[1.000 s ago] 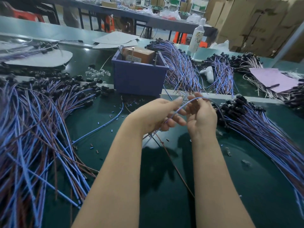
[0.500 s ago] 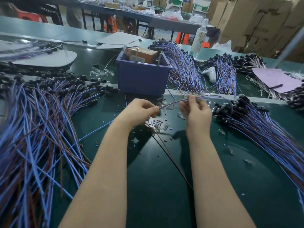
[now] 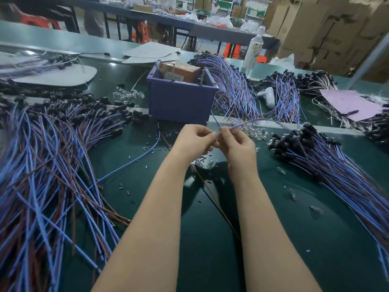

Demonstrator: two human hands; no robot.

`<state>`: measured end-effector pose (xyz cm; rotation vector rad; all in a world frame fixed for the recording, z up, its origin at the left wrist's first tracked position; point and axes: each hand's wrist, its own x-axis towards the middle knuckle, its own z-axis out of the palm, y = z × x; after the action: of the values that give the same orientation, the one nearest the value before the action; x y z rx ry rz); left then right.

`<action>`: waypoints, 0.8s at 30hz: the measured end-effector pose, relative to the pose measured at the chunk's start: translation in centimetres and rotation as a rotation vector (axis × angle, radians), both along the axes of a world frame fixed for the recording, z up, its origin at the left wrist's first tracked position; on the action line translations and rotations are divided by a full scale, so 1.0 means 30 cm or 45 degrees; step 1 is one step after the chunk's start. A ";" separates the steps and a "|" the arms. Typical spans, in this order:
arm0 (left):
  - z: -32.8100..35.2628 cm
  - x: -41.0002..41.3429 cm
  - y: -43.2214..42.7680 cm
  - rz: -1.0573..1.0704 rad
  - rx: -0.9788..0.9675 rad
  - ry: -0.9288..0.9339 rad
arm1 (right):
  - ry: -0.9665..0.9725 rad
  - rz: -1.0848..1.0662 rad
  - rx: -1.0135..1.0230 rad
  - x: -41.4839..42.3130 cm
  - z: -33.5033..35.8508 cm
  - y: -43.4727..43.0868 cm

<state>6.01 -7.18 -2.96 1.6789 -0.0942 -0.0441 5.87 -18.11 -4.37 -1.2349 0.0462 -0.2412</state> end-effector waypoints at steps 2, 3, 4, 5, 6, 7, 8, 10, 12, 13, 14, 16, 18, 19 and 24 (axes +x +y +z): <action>-0.017 -0.008 0.012 -0.017 -0.092 0.044 | 0.015 -0.047 -0.054 0.003 -0.007 0.000; -0.022 -0.010 0.019 -0.016 -0.108 0.062 | 0.025 -0.055 -0.050 0.004 -0.009 0.004; -0.025 -0.011 0.026 -0.008 -0.108 0.075 | 0.036 -0.060 -0.032 0.004 -0.010 0.007; -0.026 -0.010 0.032 0.004 -0.098 0.081 | 0.043 -0.059 -0.004 0.005 -0.009 0.008; -0.024 -0.009 0.037 0.010 -0.089 0.084 | 0.045 -0.054 0.029 0.006 -0.006 0.008; -0.022 -0.009 0.040 0.009 -0.093 0.092 | 0.045 -0.048 0.065 0.007 -0.005 0.009; -0.021 -0.009 0.043 0.004 -0.105 0.103 | 0.045 -0.042 0.102 0.007 -0.005 0.010; -0.020 -0.010 0.044 -0.004 -0.121 0.119 | 0.047 -0.032 0.157 0.007 -0.005 0.017; -0.018 -0.012 0.050 -0.002 -0.141 0.133 | 0.066 -0.028 0.193 0.006 -0.001 0.024; -0.018 -0.012 0.060 0.013 -0.153 0.146 | 0.078 -0.047 0.230 0.005 0.002 0.019; -0.019 -0.011 0.073 0.045 -0.168 0.164 | 0.089 -0.085 0.290 0.005 0.007 0.007; -0.021 -0.007 0.096 0.159 -0.213 0.173 | 0.087 -0.184 0.411 0.008 0.016 -0.029; -0.021 0.003 0.096 0.327 -0.222 0.089 | 0.067 -0.192 0.420 0.004 0.022 -0.038; -0.018 0.006 0.085 0.418 -0.206 0.031 | 0.059 -0.155 0.406 0.000 0.021 -0.028; -0.022 -0.002 0.045 0.568 0.356 -0.155 | 0.084 -0.060 0.403 -0.011 0.023 0.028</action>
<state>5.94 -5.82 -3.63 1.9462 0.2053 0.3969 5.55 -17.28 -3.69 -0.9272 0.1647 -0.2243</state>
